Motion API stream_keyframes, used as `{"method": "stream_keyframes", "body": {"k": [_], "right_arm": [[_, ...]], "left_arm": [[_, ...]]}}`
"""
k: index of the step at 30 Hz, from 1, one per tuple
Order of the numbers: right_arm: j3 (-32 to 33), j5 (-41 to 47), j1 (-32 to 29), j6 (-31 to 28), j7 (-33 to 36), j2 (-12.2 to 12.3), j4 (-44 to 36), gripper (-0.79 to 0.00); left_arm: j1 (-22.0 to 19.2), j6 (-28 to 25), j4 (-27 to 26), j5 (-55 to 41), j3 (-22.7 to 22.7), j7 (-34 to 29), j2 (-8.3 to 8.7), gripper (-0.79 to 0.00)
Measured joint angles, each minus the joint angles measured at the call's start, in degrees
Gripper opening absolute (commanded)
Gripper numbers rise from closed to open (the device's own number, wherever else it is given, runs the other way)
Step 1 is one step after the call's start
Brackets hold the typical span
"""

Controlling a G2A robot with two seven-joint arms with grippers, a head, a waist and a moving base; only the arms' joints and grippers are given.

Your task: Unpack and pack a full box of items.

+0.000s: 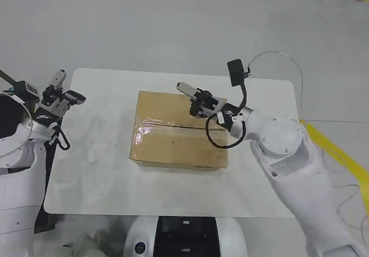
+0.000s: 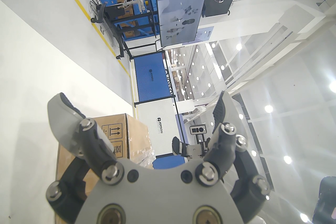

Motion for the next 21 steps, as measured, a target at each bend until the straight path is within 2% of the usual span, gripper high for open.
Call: {"method": "stream_keyframes", "body": {"k": [15, 21], "right_arm": [[-14.19, 5.94, 12.24, -7.77, -1.03, -4.94, 14.34, 0.000], [-18.75, 10.20, 16.29, -10.03, 1.04, -7.45, 21.03, 0.000]], "left_arm": [[0.00, 0.00, 0.00, 0.00, 0.00, 0.00, 0.00, 0.000], [0.00, 0.00, 0.00, 0.00, 0.00, 0.00, 0.00, 0.000]]}}
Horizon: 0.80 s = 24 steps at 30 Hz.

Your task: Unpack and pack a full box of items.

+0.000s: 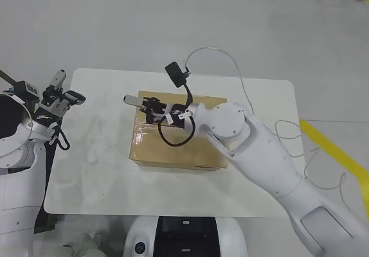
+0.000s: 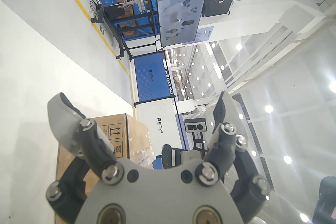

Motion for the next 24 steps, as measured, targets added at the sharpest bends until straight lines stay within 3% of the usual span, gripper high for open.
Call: {"method": "stream_keyframes", "body": {"k": [11, 24], "right_arm": [[-5.52, 5.23, 4.56, -4.93, -0.60, -4.66, 11.55, 0.000], [-8.58, 5.91, 7.66, -3.56, -0.49, -8.65, 19.60, 0.000]], "left_arm": [[0.00, 0.00, 0.00, 0.00, 0.00, 0.00, 0.00, 0.000], [0.00, 0.00, 0.00, 0.00, 0.00, 0.00, 0.00, 0.000]]}}
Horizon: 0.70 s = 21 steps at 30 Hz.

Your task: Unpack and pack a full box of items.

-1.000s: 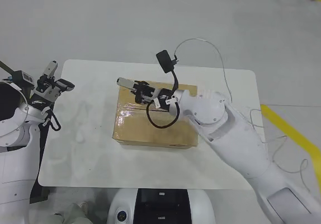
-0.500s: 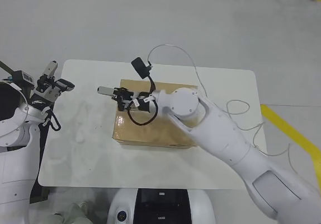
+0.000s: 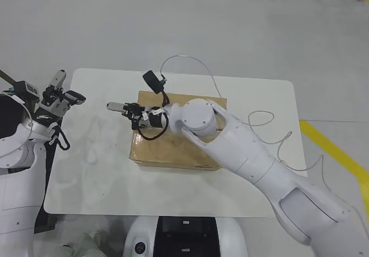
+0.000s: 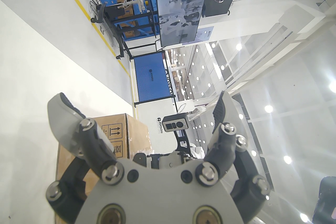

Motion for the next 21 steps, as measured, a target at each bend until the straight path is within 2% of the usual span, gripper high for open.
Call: {"method": "stream_keyframes", "body": {"k": [11, 21], "right_arm": [[1.47, -1.63, -1.62, 0.50, 0.74, -0.60, 1.57, 0.000], [6.39, -6.08, -5.49, 4.01, 2.38, 1.64, -3.35, 0.000]], "left_arm": [[0.00, 0.00, 0.00, 0.00, 0.00, 0.00, 0.00, 0.000], [0.00, 0.00, 0.00, 0.00, 0.00, 0.00, 0.00, 0.000]]}}
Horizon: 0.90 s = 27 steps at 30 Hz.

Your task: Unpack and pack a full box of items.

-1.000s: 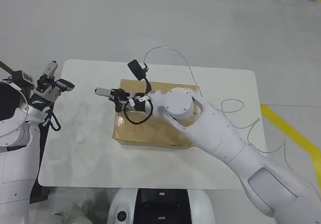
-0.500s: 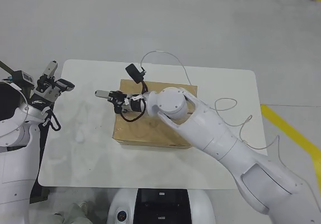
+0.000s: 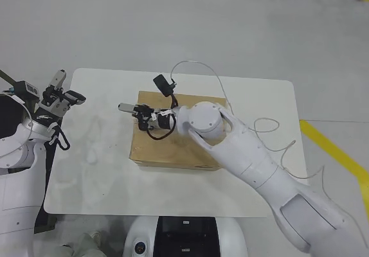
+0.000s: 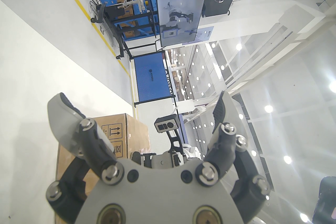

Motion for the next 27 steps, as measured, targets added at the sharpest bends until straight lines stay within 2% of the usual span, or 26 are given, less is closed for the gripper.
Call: {"method": "stream_keyframes", "body": {"k": [13, 27], "right_arm": [[9.51, -7.61, -9.83, 5.08, 3.56, 4.82, -11.70, 0.000], [16.87, -12.05, -17.27, 6.00, 7.09, 8.00, -19.33, 0.000]], "left_arm": [[0.00, 0.00, 0.00, 0.00, 0.00, 0.00, 0.00, 0.000], [0.00, 0.00, 0.00, 0.00, 0.00, 0.00, 0.00, 0.000]]}}
